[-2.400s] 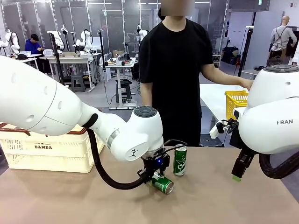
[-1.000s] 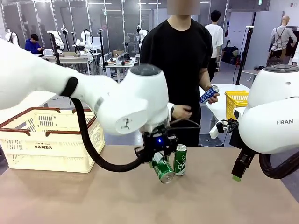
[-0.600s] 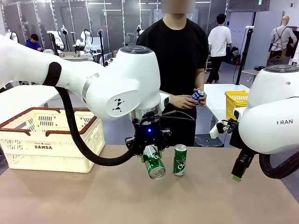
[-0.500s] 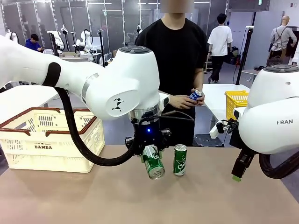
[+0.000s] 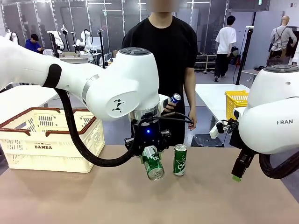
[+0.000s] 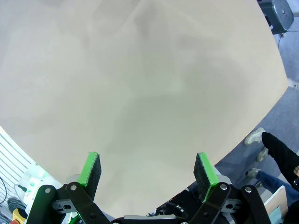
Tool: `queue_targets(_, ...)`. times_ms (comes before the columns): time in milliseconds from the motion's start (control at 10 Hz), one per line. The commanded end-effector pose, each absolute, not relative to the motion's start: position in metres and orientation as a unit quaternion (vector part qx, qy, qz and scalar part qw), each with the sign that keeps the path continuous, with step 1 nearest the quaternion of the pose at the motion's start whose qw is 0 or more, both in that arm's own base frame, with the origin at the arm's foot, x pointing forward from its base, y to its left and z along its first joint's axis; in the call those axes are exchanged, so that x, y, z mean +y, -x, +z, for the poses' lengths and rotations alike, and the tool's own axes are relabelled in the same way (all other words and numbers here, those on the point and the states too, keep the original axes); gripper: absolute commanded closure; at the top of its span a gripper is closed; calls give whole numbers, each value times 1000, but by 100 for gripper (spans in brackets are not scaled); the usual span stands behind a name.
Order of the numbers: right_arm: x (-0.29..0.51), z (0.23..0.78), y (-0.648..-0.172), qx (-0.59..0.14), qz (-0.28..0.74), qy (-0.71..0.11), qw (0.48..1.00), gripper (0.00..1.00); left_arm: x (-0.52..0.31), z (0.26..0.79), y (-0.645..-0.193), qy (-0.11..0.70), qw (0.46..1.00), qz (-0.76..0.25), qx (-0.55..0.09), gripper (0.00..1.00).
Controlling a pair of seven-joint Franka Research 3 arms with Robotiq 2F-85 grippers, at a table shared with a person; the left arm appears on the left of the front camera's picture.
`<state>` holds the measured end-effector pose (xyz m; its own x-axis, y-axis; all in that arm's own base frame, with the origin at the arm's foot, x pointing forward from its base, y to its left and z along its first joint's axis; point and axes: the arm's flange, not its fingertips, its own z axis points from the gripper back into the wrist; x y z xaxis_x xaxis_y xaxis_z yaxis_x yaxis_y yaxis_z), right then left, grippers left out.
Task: Place the drinks into the Shopping basket.
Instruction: Pick up one drink and place it into the Shopping basket.
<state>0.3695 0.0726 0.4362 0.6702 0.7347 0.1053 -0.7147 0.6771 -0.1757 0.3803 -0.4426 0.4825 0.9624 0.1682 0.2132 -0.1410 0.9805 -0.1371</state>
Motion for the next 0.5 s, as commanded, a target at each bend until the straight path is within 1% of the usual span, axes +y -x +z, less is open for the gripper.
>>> queue_targets(0, 71, 436, -369, -82, 400, 62, 911, 0, -443, 482, -380, 60, 989, 77, -113, 43)
queue_targets(300, 71, 436, -369, -82, 400, 62, 911, 0, -375, 525, -409, 76, 982, 113, -130, 43)
queue_targets(400, 71, 436, -369, -82, 400, 62, 911, 0, -347, 536, -421, 53, 984, 123, -119, 43)
